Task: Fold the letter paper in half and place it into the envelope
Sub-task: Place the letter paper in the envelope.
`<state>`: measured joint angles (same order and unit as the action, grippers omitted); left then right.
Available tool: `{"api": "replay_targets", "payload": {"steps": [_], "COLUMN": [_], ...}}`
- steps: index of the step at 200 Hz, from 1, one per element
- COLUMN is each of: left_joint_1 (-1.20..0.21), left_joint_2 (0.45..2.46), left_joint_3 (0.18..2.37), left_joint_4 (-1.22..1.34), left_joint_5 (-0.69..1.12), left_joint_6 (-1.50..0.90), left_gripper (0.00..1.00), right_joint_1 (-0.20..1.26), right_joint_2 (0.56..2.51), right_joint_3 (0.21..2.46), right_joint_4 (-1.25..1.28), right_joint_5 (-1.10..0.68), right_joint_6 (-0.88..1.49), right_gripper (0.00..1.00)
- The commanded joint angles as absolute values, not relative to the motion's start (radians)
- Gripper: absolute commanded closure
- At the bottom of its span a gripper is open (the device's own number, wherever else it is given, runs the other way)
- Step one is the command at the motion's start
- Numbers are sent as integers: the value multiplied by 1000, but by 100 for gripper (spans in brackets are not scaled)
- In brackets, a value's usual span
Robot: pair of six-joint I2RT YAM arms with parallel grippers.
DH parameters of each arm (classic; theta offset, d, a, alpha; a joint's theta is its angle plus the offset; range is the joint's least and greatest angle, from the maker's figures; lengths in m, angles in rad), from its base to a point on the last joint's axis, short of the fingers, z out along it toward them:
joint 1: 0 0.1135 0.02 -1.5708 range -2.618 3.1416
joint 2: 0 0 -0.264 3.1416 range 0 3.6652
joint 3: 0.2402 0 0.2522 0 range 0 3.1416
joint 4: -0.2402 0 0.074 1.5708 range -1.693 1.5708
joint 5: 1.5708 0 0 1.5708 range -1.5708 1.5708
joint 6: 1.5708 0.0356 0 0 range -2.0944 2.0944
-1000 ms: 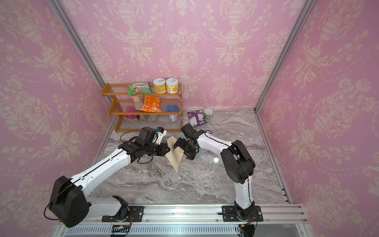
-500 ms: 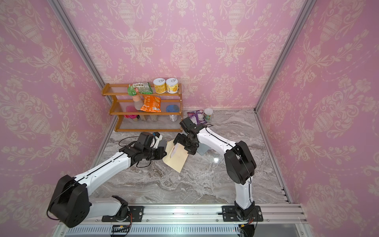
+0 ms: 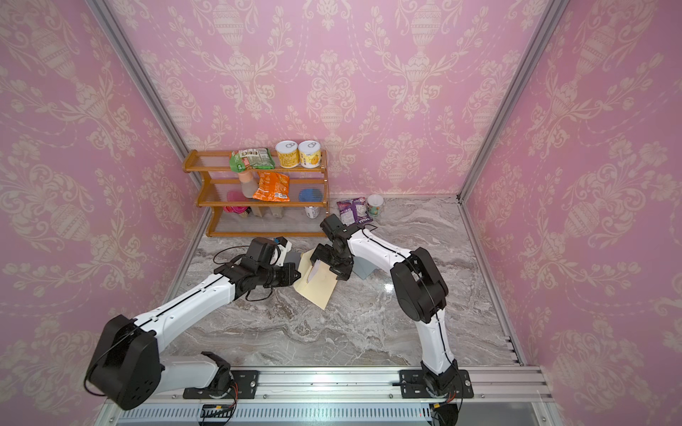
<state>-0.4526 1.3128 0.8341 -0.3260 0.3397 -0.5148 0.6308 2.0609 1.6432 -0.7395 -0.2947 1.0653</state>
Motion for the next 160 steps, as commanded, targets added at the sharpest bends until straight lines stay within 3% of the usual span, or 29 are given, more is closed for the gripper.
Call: {"api": "replay_targets", "payload": {"steps": [1,160], "left_joint_1": [-446,-446], "left_joint_2": [1283,1273], "left_joint_3": [837,860], "left_joint_4": [-308,-348], "left_joint_5": [380,346], "left_joint_6": [-514,-472], "left_gripper": [100,100], "right_joint_1": [640,640], "right_joint_2": [2085,2165], "right_joint_3": [1707,1762], "right_joint_4": [-794,-955], "right_joint_5": [-274,-192], "right_joint_6": [1027,920], "right_gripper": [0,0]}}
